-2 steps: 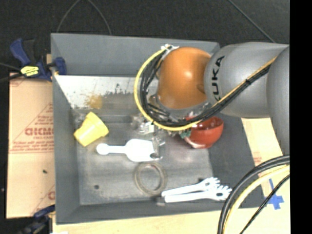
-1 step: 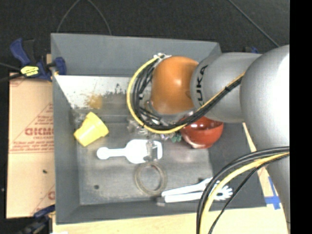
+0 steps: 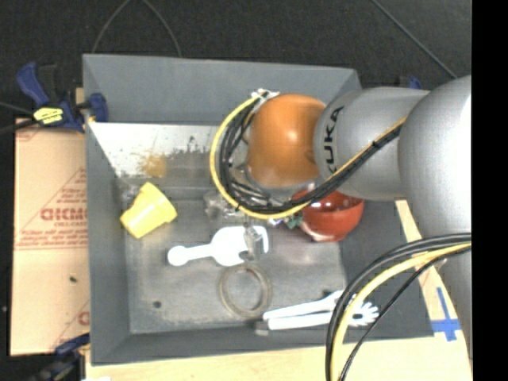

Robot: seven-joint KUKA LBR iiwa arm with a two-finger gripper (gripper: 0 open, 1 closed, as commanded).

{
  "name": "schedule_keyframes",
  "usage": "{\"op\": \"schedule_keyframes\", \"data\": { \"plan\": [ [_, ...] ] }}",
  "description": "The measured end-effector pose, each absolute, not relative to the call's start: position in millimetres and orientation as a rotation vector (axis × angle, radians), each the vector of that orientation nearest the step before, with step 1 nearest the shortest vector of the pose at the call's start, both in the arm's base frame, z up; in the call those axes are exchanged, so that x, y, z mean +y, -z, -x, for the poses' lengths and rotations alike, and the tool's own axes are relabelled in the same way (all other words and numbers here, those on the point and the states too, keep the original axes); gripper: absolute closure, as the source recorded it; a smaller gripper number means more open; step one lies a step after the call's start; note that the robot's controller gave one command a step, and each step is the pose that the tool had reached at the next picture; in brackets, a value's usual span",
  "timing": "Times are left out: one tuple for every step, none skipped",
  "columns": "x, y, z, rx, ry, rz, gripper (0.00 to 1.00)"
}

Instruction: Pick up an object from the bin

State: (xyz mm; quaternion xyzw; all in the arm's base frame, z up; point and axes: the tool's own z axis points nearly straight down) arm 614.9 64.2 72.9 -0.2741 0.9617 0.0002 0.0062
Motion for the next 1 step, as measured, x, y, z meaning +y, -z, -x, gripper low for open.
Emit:
{"op": "schedule_keyframes", "data": {
  "plan": [
    [69.0,-80.3,-614.4,3.081,-0.006,0.586,1.00]
  ]
}}
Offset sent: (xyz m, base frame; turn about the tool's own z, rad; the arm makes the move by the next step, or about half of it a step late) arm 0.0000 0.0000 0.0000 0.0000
